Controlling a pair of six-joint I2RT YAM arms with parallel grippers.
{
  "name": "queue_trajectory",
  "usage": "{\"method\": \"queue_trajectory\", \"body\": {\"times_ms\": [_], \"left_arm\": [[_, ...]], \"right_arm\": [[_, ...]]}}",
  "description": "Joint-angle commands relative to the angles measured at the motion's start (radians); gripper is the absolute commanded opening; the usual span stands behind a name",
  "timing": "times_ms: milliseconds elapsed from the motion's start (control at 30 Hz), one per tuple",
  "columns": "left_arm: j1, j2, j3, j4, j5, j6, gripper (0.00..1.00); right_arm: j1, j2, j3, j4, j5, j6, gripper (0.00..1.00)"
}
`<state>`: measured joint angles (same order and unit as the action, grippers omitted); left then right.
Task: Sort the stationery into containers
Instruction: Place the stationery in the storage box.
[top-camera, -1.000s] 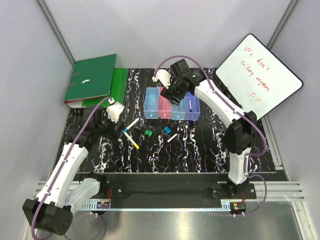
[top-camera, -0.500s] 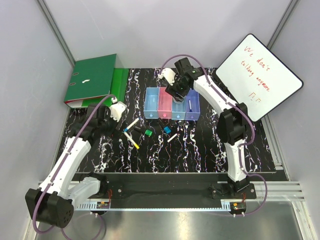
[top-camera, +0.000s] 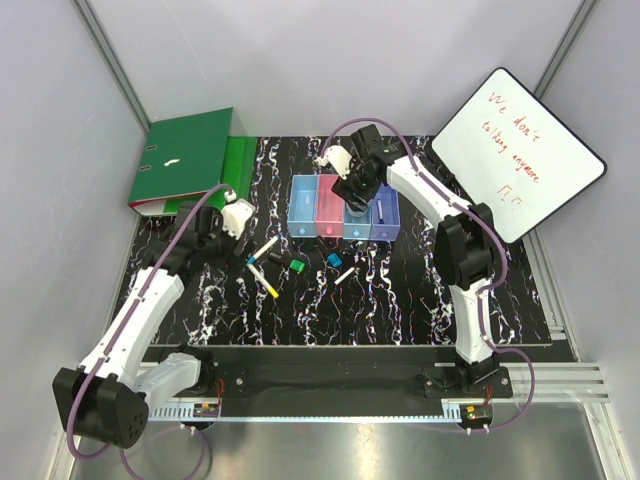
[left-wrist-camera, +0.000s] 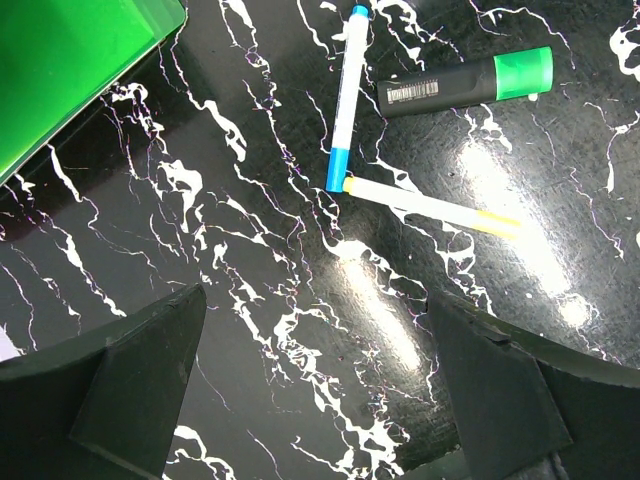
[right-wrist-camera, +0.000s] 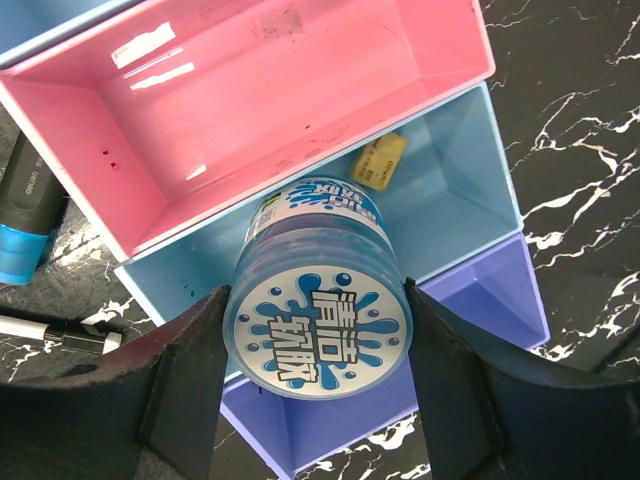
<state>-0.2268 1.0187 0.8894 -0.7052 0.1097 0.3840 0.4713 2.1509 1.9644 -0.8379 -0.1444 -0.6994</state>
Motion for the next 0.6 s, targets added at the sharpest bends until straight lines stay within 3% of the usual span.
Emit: {"method": "queue_trajectory", "body": {"times_ms": [0, 400, 567], "left_arm": [[0.003, 0.009, 0.048, 0.044, 0.024, 0.000, 0.99], [0.003, 0.023, 0.048, 0.055, 0.031, 0.001, 0.99], [0.003, 0.030, 0.051, 0.055, 0.030, 0.003, 0.99]], "right_arm": [[0.001, -0.060, -0.022, 0.036, -0.021, -0.015, 0.40], [0.012, -0.046, -0.095, 0.045, -0.018, -0.057, 0.43], [0.012, -0.031, -0.073, 0.046, -0.015, -0.052, 0.59]]}}
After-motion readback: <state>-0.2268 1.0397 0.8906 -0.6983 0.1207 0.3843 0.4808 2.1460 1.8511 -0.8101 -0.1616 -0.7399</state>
